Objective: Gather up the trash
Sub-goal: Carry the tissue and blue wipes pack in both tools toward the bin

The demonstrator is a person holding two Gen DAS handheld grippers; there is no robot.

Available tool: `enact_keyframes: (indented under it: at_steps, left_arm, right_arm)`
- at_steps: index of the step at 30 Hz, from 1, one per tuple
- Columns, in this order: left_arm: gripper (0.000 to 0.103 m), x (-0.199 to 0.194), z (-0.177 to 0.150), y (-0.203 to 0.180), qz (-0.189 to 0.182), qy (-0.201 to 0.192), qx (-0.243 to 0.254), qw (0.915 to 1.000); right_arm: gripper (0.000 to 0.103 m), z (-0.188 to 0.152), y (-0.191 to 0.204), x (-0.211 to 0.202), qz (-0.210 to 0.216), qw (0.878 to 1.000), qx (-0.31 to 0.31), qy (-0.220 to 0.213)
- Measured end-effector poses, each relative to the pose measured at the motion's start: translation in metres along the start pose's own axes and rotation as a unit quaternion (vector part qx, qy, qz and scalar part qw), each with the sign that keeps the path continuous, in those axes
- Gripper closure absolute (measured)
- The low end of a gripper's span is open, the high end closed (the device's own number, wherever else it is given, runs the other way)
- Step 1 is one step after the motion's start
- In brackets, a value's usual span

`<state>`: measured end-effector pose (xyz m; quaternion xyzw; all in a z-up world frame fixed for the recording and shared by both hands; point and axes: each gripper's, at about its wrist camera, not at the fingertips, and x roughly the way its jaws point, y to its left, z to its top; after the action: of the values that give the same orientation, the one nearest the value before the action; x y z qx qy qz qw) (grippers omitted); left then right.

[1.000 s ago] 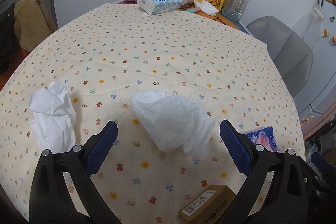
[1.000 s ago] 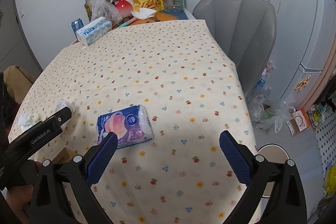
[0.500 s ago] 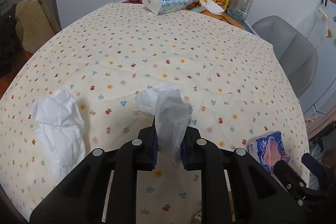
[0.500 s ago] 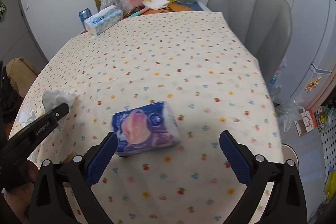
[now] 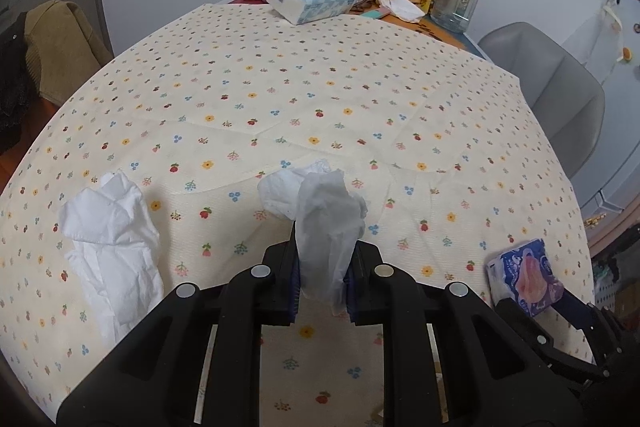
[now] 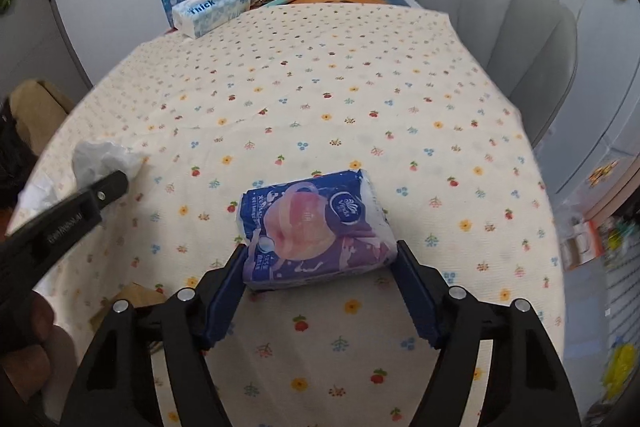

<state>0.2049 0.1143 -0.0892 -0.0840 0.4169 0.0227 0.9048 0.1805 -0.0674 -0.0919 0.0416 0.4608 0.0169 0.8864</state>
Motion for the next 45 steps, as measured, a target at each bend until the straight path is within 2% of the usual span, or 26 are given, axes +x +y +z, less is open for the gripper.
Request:
enact_keyframes:
  at_steps: [7, 16, 30, 45]
  left_arm:
    - [0.085, -0.017, -0.001, -0.013, -0.011, -0.014, 0.011, 0.9998]
    - [0.085, -0.050, -0.006, -0.052, -0.030, -0.041, 0.044, 0.9977]
    - [0.085, -0.090, -0.027, -0.129, -0.057, -0.064, 0.106, 0.9907]
    - [0.085, -0.101, -0.051, -0.222, -0.094, -0.059, 0.169, 0.9794]
  right_arm:
    - [0.036, -0.002, -0.019, -0.019, 0.004, 1.000, 0.027, -0.013]
    - [0.035, -0.010, -0.042, -0.057, 0.000, 0.998, 0.047, -0.049]
    - [0.034, -0.030, -0.117, -0.121, -0.035, 0.990, 0.100, -0.098]
    - [0.034, -0.058, -0.209, -0.154, -0.072, 0.976, 0.170, -0.116]
